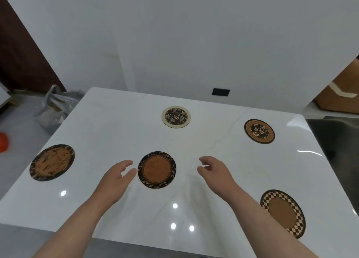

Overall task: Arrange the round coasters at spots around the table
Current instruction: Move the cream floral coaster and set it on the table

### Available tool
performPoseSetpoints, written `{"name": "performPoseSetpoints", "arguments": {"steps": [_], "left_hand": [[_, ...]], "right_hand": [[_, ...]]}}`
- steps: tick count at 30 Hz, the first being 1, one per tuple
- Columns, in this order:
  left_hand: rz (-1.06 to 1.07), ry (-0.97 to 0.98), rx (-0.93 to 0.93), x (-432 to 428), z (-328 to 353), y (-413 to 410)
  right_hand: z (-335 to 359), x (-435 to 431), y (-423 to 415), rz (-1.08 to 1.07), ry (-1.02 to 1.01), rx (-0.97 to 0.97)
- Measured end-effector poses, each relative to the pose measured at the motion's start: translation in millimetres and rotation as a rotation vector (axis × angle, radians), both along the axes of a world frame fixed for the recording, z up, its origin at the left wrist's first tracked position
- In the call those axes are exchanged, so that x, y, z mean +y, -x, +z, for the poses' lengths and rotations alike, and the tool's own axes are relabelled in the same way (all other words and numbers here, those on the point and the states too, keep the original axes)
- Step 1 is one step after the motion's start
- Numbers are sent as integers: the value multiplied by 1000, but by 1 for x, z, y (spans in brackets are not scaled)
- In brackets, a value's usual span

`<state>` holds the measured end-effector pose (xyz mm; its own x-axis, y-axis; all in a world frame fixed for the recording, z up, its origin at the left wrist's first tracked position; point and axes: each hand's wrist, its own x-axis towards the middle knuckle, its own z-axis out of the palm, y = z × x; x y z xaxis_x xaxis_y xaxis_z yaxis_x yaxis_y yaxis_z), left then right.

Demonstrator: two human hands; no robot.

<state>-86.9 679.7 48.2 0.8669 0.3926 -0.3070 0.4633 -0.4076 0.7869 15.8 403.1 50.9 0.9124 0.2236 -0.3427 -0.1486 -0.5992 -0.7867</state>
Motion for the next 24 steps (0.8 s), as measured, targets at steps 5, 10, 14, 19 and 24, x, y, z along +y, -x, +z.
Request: {"name": "performPoseSetpoints", "arguments": {"steps": [5, 10, 14, 19, 24], "left_hand": [[-32, -20, 12, 17, -7, -36], [-68, -34, 31, 20, -15, -86], [-92, -32, 81, 21, -28, -134], [-82, 0, 131, 24, -49, -201], [-103, 16, 150, 27, -73, -261]], "right_hand": [[-5, 13, -22, -21, 19, 4], [-14, 16, -66, -34, 43, 0], [-27, 19, -109, -7, 95, 8], [-45, 29, -164, -6, 114, 26], [-65, 43, -207, -47, 111, 14]]}}
